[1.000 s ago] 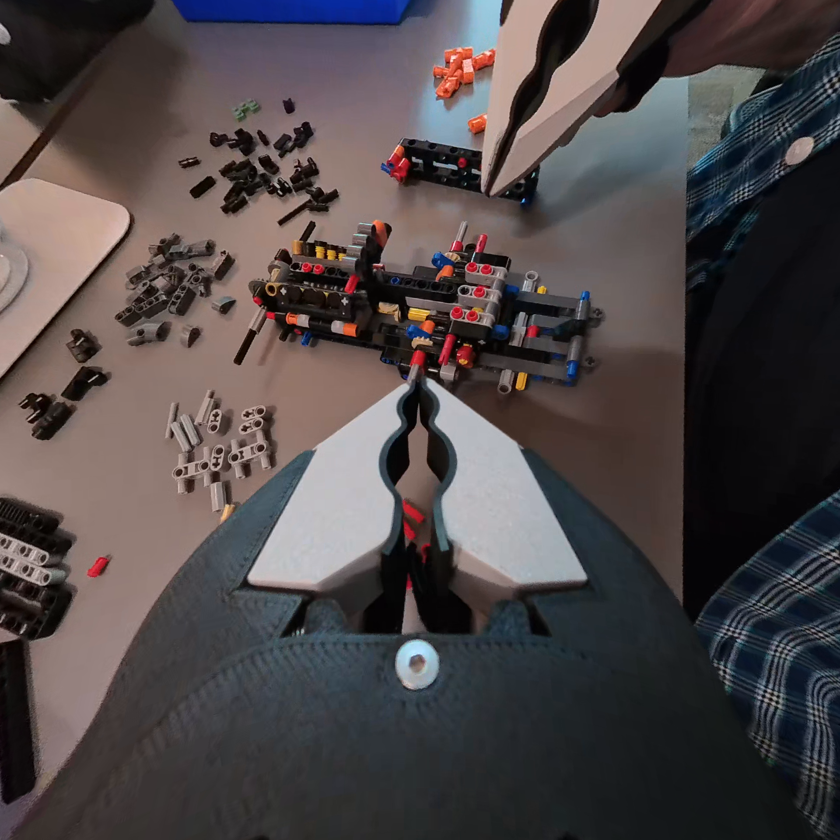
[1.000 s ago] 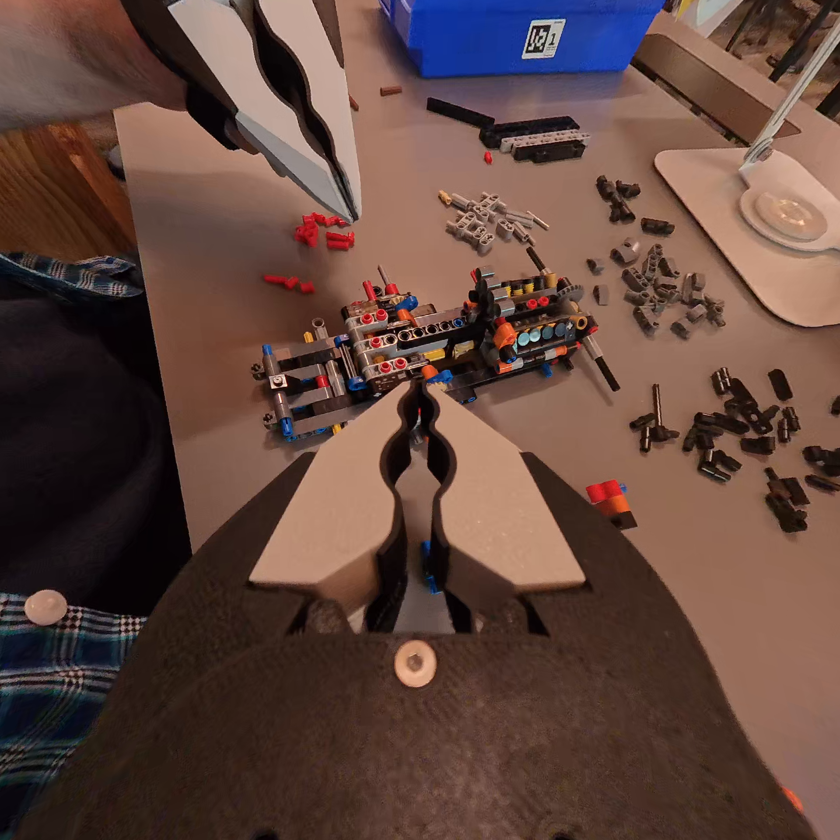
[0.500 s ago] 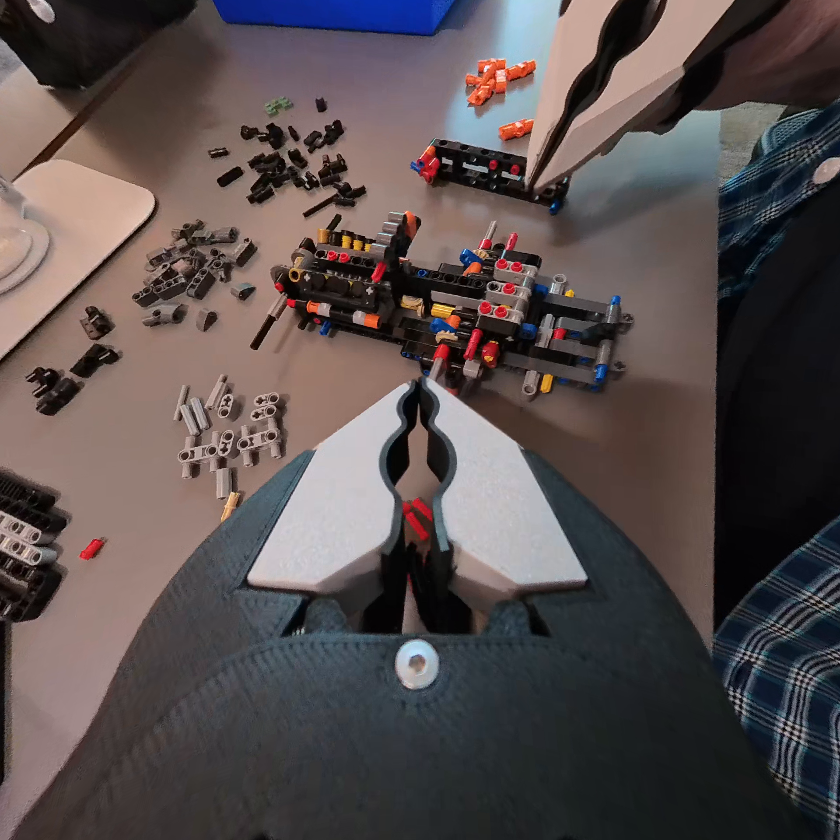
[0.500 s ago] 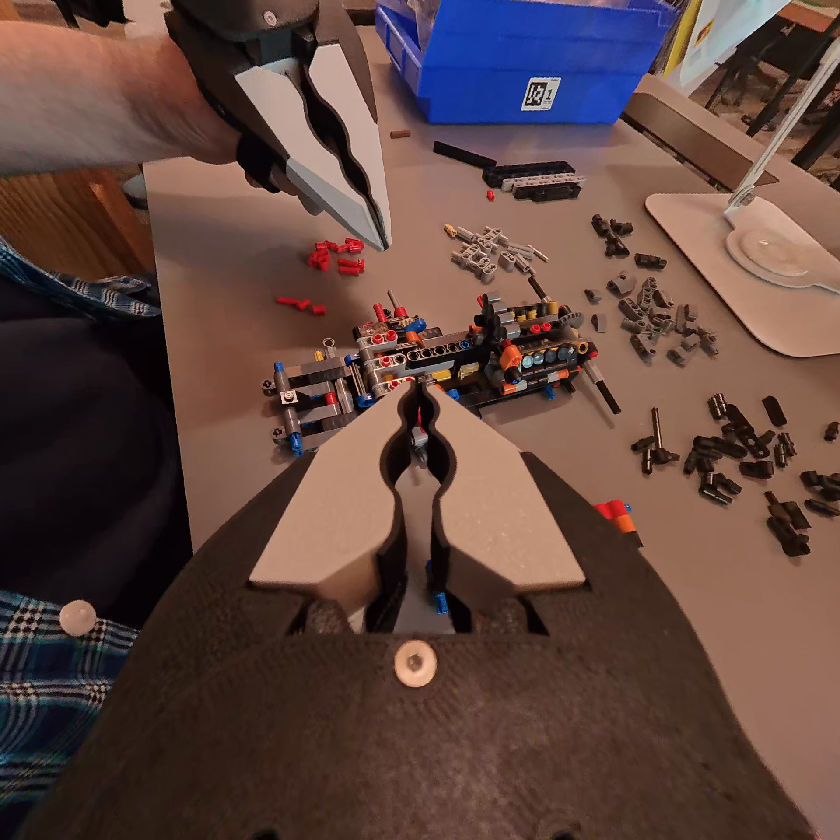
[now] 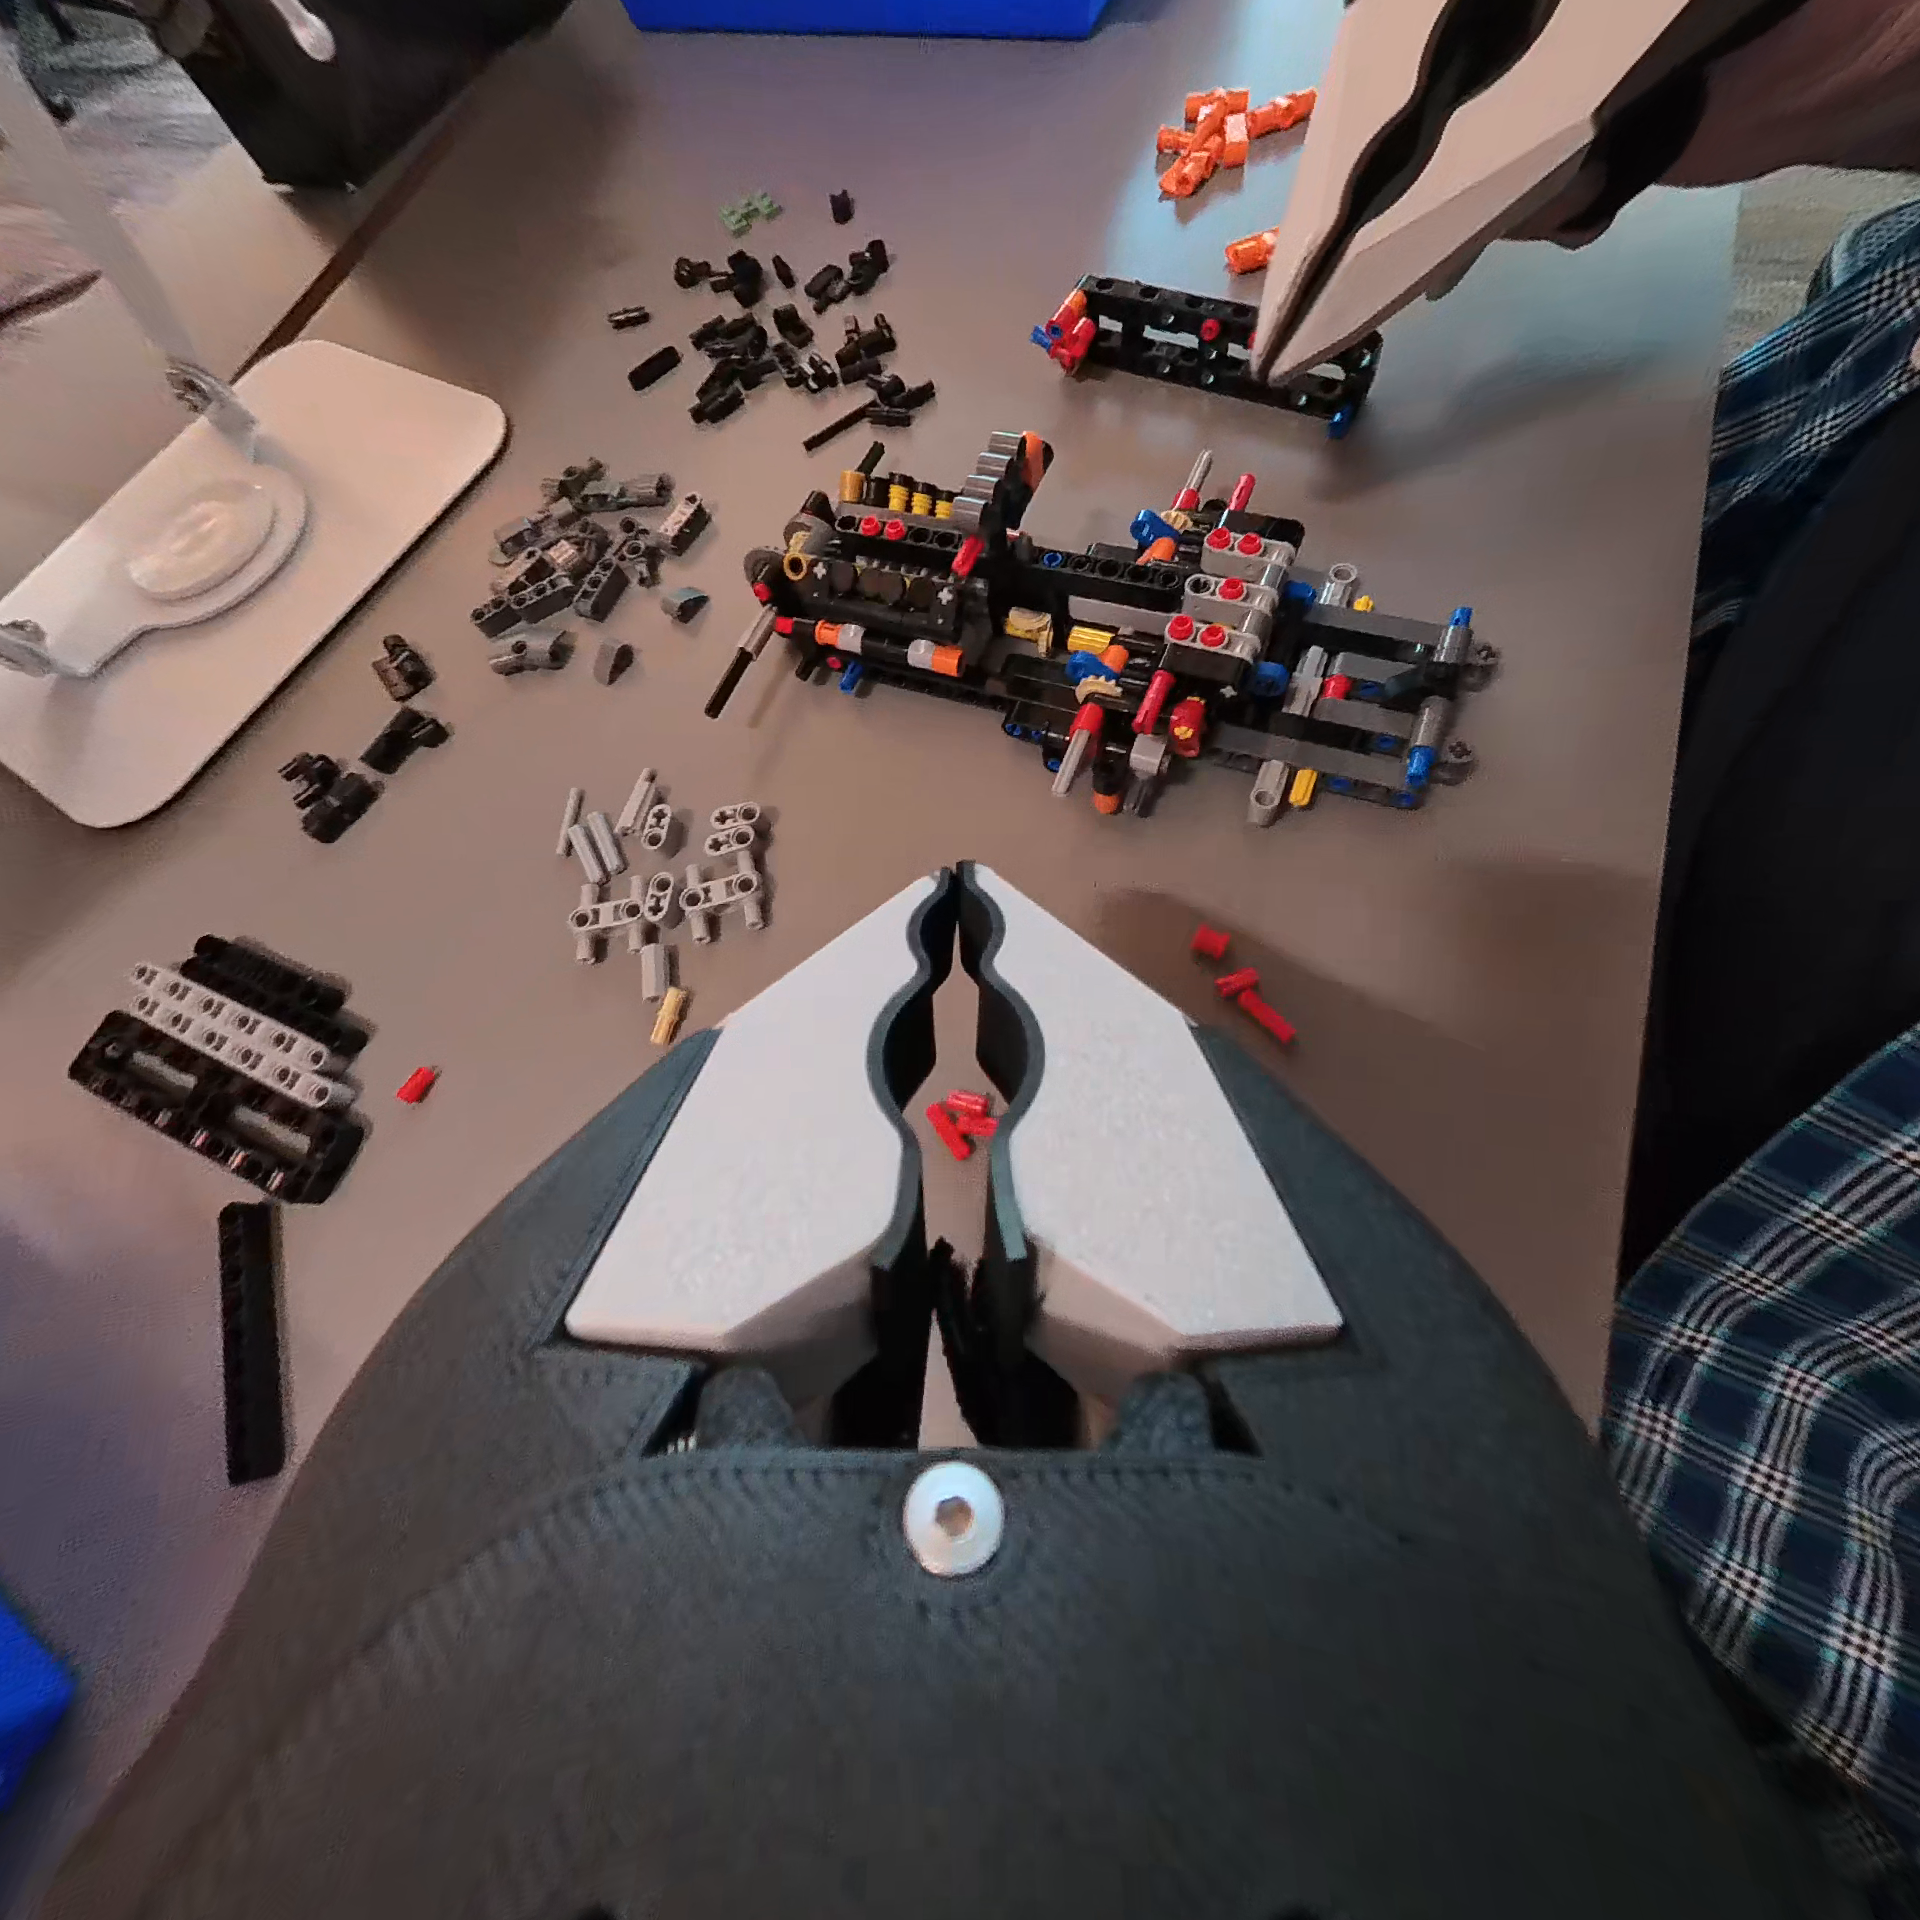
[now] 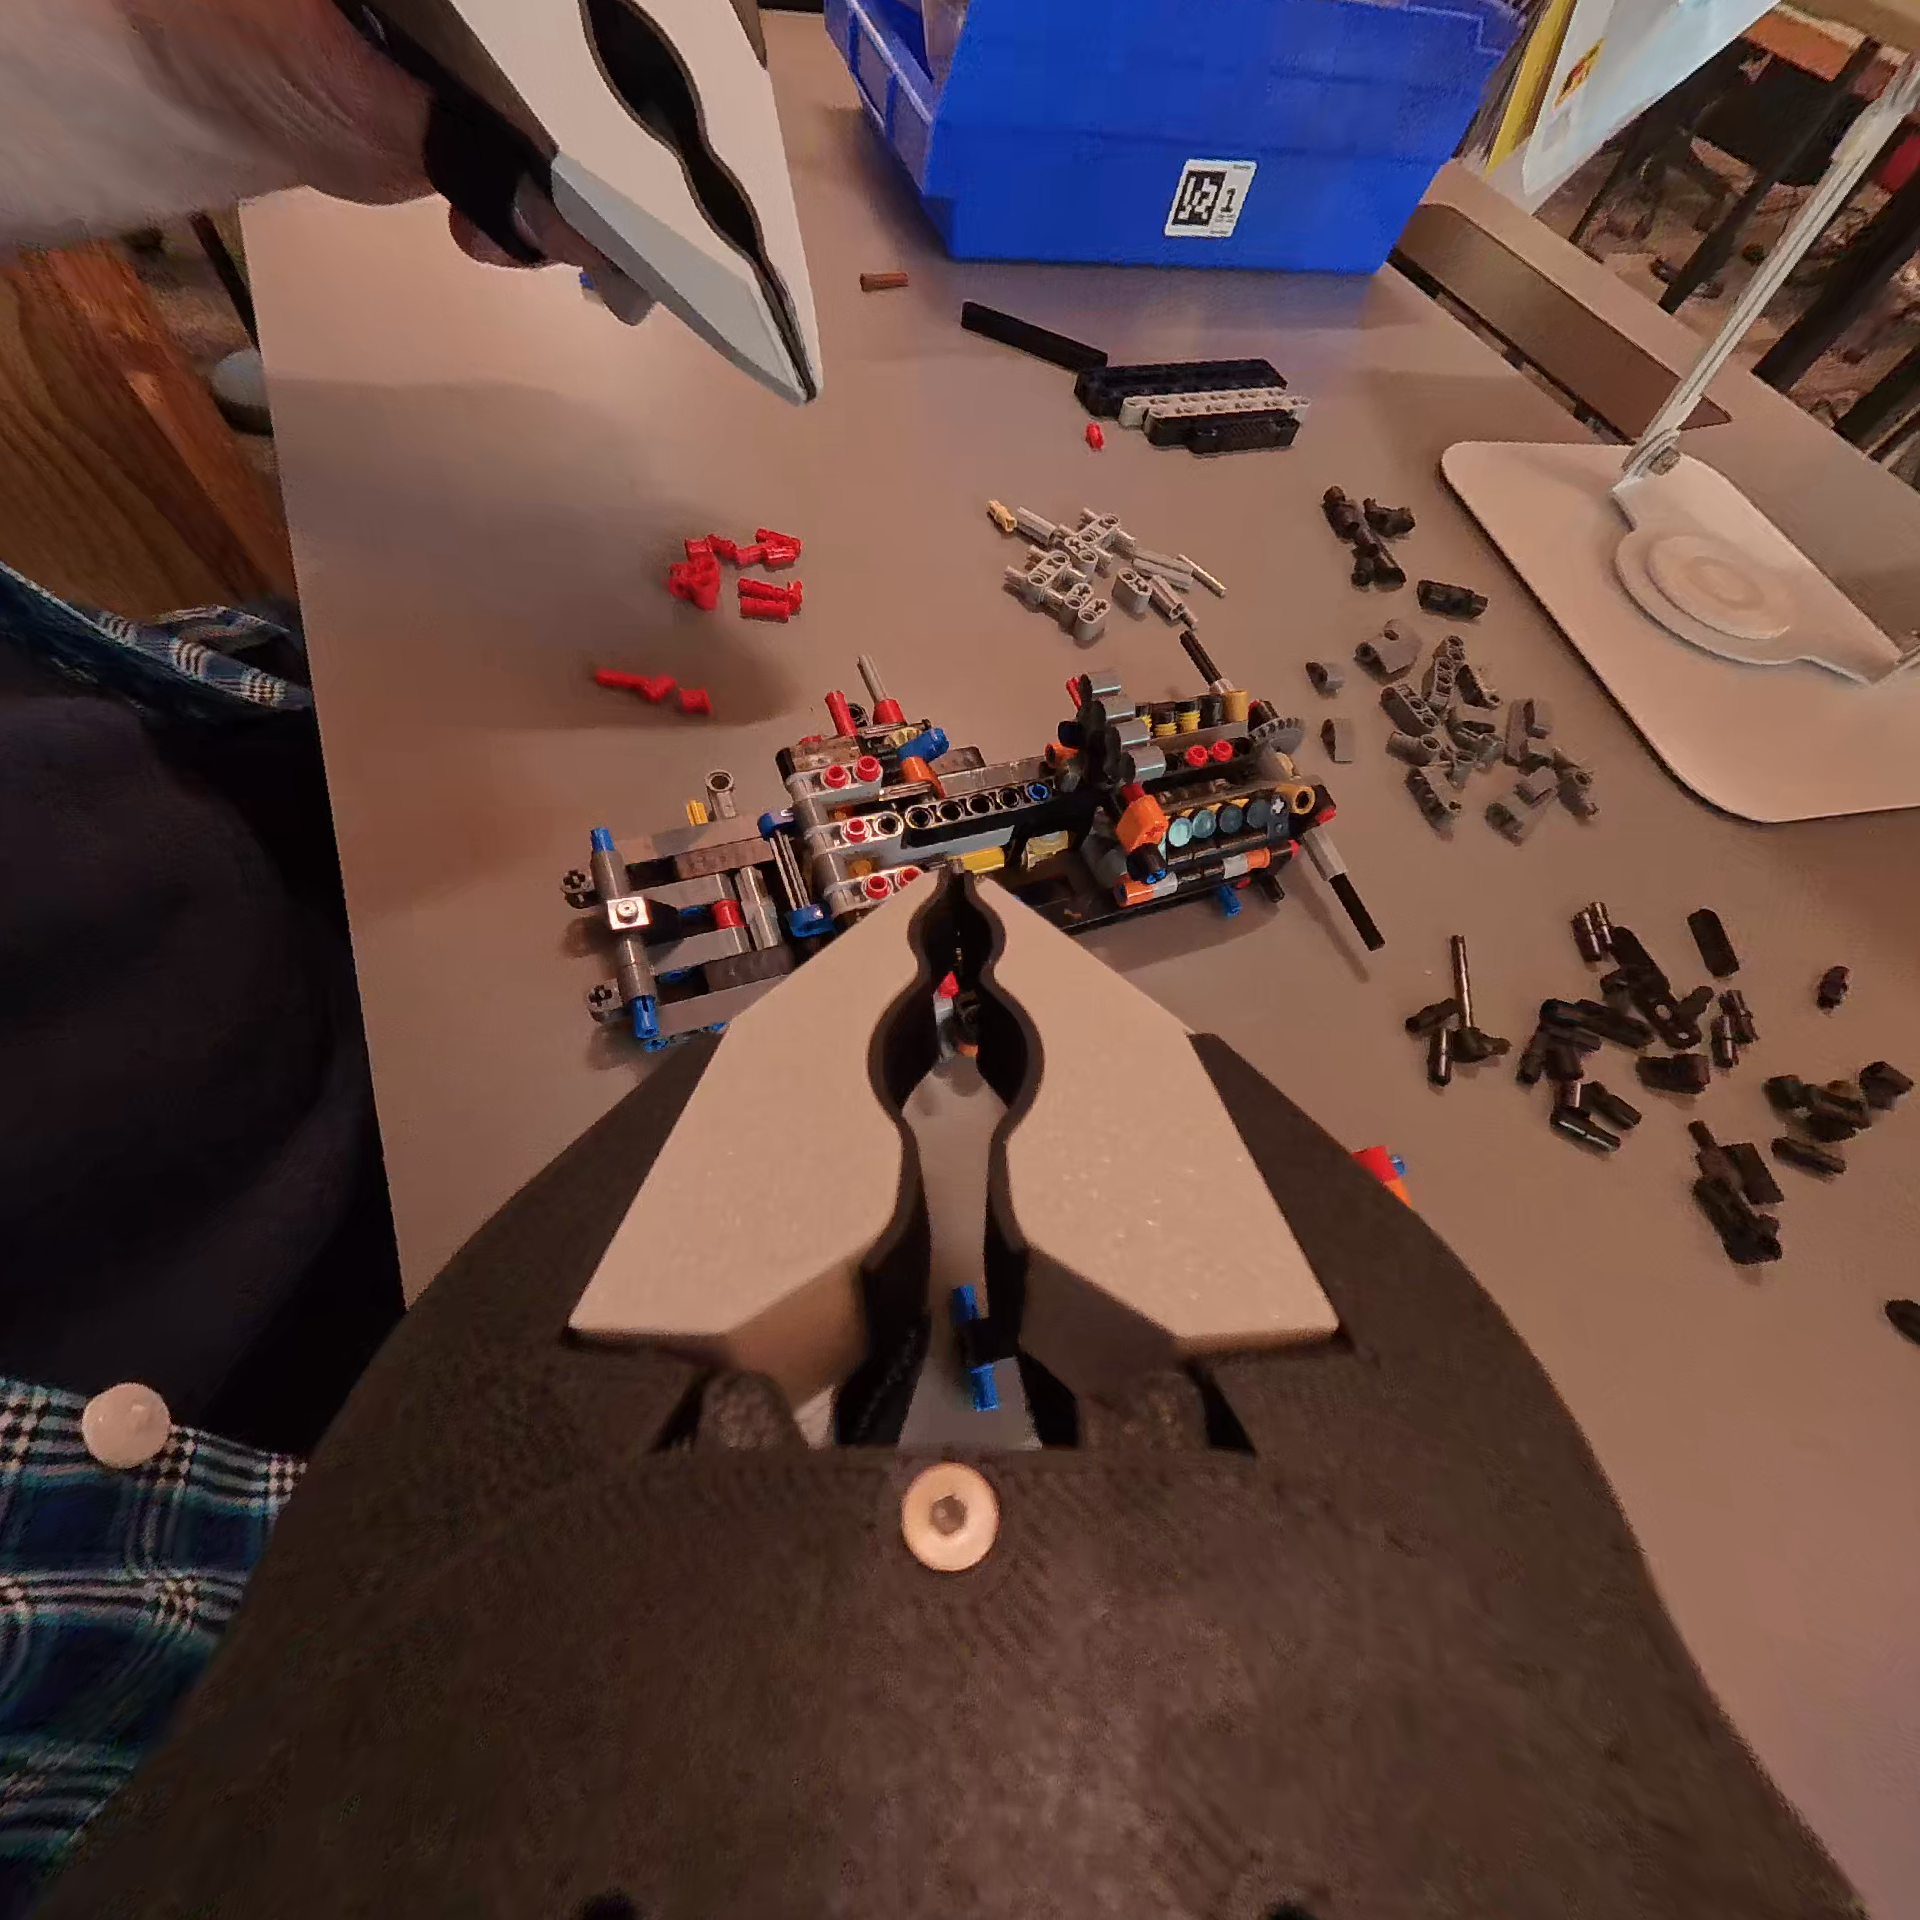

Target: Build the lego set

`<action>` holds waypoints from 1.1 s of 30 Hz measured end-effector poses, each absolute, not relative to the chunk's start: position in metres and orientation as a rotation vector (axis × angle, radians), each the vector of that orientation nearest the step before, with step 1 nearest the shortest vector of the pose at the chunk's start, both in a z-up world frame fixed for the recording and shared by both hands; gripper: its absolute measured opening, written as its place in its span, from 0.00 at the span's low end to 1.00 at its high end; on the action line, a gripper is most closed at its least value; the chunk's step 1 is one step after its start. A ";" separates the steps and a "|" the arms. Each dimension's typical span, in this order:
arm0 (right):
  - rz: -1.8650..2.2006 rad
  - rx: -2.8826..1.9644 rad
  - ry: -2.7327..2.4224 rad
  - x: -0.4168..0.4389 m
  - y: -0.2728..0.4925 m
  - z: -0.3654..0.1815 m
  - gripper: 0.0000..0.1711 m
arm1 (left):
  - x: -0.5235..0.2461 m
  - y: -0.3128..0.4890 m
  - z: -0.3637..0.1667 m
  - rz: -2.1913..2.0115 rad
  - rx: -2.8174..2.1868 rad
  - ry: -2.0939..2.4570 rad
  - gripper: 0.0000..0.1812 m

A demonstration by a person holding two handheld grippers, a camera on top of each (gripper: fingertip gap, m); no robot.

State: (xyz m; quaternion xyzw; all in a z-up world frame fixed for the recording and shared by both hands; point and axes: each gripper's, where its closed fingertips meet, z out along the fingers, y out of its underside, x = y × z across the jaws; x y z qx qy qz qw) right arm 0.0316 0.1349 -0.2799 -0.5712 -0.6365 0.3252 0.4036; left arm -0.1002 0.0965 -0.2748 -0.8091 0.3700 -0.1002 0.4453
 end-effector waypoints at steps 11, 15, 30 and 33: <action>0.837 -1.454 -1.572 0.036 0.141 -0.271 0.00 | -0.116 0.060 -0.286 -0.178 -2.081 0.848 0.00; 0.758 -1.478 -1.592 0.050 0.153 -0.271 0.00 | -0.126 0.052 -0.285 -0.174 -2.090 0.778 0.00; 0.359 -1.739 -1.500 0.119 0.209 -0.291 0.00 | -0.101 0.081 -0.288 -0.144 -2.113 0.723 0.00; 0.208 -1.767 -1.427 0.136 0.232 -0.282 0.00 | -0.101 0.093 -0.279 -0.156 -2.101 0.685 0.00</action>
